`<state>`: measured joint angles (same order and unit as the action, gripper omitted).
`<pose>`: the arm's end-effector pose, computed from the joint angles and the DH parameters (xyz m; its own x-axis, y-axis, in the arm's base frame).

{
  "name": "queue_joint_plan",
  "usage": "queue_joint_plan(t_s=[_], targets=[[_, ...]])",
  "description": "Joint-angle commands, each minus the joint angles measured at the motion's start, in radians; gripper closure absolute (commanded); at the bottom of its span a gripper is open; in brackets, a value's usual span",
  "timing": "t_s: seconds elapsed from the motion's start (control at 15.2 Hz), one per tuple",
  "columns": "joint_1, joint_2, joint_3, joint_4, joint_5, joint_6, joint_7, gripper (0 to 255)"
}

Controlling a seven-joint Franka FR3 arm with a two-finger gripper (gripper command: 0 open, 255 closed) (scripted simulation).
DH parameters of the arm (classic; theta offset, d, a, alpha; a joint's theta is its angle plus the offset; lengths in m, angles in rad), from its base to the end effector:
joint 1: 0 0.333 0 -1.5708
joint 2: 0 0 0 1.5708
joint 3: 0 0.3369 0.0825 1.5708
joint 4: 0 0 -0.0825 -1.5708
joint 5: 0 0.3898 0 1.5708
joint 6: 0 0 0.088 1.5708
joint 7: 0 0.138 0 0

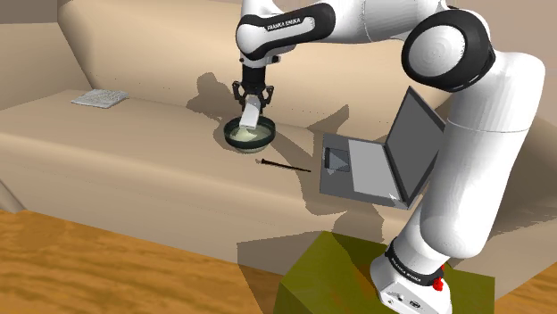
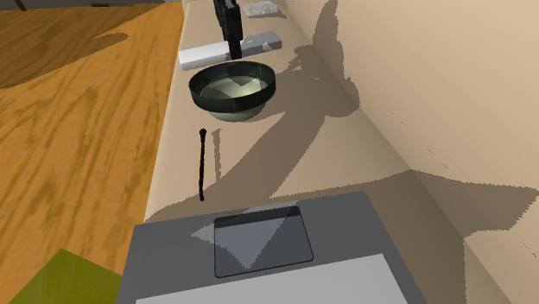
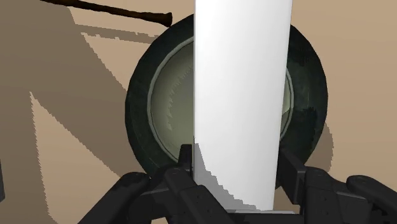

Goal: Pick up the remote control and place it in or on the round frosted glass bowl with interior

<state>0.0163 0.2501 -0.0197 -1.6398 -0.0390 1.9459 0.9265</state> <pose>0.6549 -0.0049 0.4623 0.6072 -0.7917 0.0669 -0.7926 -0.6095 -0.0194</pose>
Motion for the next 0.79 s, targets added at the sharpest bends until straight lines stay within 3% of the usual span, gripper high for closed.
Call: queue_joint_plan(t_s=[0.0, 0.73], targets=[[0.0, 0.003, 0.0, -0.024, 0.0, 0.028, 0.0, 255], [-0.001, 0.012, 0.0, -0.057, -0.001, 0.07, 0.002, 255]])
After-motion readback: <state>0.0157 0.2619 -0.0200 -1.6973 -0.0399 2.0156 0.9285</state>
